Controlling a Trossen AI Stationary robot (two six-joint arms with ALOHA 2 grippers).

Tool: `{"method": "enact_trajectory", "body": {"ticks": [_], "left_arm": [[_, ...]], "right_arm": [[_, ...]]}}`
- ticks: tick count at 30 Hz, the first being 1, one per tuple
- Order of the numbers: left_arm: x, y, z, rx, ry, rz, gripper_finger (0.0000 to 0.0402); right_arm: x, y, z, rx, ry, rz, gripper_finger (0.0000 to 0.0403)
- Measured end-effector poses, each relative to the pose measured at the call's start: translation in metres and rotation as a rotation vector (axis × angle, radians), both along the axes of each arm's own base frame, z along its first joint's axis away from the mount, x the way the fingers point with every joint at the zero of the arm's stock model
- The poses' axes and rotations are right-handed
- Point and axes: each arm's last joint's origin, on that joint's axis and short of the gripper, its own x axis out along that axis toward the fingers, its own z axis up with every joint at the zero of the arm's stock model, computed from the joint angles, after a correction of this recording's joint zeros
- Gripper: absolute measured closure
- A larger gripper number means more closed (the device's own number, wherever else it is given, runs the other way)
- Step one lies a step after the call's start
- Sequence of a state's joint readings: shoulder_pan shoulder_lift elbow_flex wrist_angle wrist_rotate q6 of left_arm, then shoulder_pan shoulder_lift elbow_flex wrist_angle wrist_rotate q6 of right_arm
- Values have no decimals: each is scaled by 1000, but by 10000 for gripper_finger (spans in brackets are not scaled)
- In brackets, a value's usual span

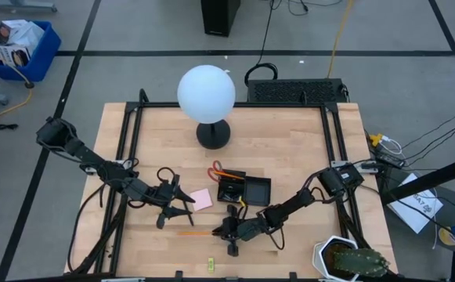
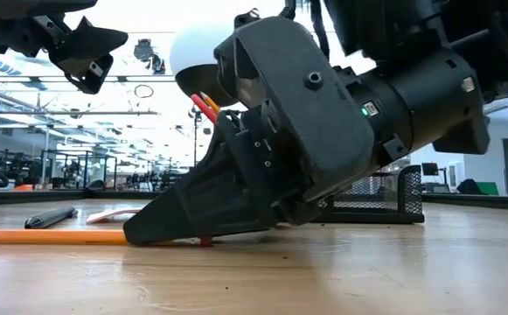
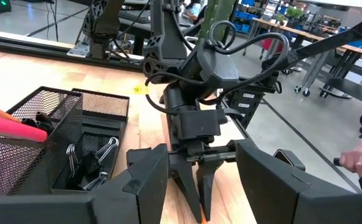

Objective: Pick and place office supplies into organizer
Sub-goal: Put the yellow pencil into the desk organizer

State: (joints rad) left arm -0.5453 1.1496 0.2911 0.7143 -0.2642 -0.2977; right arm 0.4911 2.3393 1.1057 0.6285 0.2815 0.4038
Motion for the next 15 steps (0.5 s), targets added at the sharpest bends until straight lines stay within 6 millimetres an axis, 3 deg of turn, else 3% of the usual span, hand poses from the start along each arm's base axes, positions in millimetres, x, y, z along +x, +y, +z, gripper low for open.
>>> {"method": "enact_trajectory", "body": {"ticks": [6, 15], "left_arm": [[0, 0, 0, 0, 0, -1, 206], [0, 0, 0, 0, -1, -1, 206]], "right_arm": [[-2, 2, -3, -99, 9, 61, 363], [-1, -6, -4, -104, -6, 104, 385]]}}
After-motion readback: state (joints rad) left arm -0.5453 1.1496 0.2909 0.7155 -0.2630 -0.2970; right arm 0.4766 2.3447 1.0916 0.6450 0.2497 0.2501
